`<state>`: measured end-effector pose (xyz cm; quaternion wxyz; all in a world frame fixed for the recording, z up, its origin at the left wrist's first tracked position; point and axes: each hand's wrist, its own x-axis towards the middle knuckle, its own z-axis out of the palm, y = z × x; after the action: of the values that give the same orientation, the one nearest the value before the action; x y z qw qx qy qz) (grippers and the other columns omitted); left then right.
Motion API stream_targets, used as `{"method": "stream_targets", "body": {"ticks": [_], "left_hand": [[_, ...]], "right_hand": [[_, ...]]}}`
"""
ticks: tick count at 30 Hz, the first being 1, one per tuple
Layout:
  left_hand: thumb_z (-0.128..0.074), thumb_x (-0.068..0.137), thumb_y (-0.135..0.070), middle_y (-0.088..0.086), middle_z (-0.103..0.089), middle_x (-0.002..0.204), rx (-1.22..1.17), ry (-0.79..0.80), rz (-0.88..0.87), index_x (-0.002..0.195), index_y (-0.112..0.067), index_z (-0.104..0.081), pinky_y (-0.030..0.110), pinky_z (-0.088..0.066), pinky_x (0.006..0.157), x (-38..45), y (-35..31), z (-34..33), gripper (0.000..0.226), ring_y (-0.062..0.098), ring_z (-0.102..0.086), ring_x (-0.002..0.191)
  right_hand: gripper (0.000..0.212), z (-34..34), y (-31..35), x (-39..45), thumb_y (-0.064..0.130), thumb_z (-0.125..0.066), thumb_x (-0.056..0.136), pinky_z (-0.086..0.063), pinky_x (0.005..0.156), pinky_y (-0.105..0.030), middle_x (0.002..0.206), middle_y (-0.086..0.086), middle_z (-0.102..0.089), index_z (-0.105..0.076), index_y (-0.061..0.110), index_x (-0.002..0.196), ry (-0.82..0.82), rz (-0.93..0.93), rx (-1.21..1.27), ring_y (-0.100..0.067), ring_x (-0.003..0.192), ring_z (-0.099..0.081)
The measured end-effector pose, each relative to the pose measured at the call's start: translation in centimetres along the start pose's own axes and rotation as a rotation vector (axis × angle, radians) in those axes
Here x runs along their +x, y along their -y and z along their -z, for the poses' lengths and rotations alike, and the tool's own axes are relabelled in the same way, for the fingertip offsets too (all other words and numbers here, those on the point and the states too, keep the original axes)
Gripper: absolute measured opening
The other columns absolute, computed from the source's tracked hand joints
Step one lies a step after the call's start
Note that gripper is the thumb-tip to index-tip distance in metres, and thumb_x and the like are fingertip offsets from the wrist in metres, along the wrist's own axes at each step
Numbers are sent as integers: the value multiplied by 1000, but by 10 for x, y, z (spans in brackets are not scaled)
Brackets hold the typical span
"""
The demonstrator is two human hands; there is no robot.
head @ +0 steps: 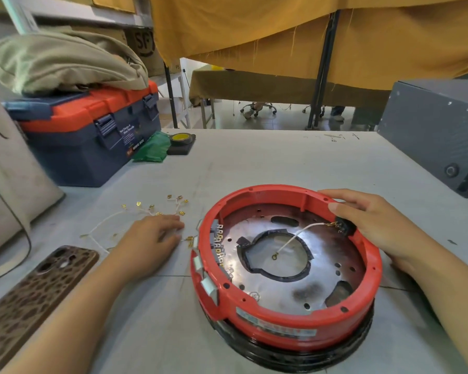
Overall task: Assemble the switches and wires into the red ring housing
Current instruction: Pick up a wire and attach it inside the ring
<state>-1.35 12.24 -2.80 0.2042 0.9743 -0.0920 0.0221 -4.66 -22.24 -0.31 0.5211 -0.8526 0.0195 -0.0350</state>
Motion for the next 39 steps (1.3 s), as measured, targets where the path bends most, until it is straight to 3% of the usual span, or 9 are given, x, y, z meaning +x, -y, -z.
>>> {"method": "stream_targets", "body": {"ticks": [7,11,17,22,25,28,32,35,39], "left_hand": [[-55,93,-27,-13,-50,137,-81,13,-78,123,-24,-61,19,-33,103,-4,1,-4,32,5,-46,124],[-60,90,-18,-15,-67,103,-361,-214,-1,98,-28,-69,-2,-38,72,-3,6,1,16,-16,-58,86],[-55,90,-11,-17,-68,86,-441,-466,145,82,-32,-68,16,-42,72,-7,24,16,26,-4,-59,84],[-52,86,3,-8,-65,88,-198,-296,185,84,-23,-69,19,-37,79,-13,31,19,32,4,-56,79],[-60,85,-6,-13,-64,85,-173,-214,169,81,-31,-67,13,-37,65,-19,33,20,26,-5,-53,77],[-73,79,-21,-14,-63,93,-126,-129,144,87,-32,-67,5,-34,65,-22,37,18,15,-4,-52,81],[-78,74,-26,-17,-61,96,-131,-119,107,94,-32,-68,2,-34,68,-22,35,14,24,0,-50,87],[-76,76,-19,-14,-65,94,-160,-171,82,86,-29,-70,8,-36,71,-20,32,10,15,2,-54,88],[-73,79,-14,-7,-68,89,-138,-219,52,78,-21,-71,20,-37,75,-18,30,6,8,9,-57,87]], "right_hand": [[27,-1,3,-2,18,-53,94,-48,96,-46,93,6,-75,-69,36,105,4,-19,22,-16,91,-70],[27,-1,4,-2,17,-53,94,-47,98,-47,93,4,-75,-70,35,106,2,-24,35,-17,92,-70],[26,-2,6,-3,17,-53,94,-46,98,-46,94,5,-75,-70,33,106,1,-29,49,-17,93,-69],[26,-2,6,-2,16,-53,94,-46,98,-47,95,3,-75,-69,32,107,3,-26,52,-19,94,-69],[27,-2,3,-1,16,-53,94,-46,97,-48,94,2,-75,-70,33,106,9,-23,69,-21,93,-70],[27,-1,-1,2,16,-54,93,-47,96,-48,95,2,-75,-71,35,103,12,-18,85,-19,92,-70],[28,-1,-6,5,18,-55,93,-49,95,-47,96,3,-75,-70,38,104,18,0,88,-20,93,-70],[27,0,-10,7,19,-55,92,-46,99,-48,97,2,-74,-69,37,105,23,9,98,-21,94,-70],[28,1,-13,9,19,-54,92,-53,83,-43,97,3,-74,-69,40,104,30,31,104,-18,92,-70]]}}
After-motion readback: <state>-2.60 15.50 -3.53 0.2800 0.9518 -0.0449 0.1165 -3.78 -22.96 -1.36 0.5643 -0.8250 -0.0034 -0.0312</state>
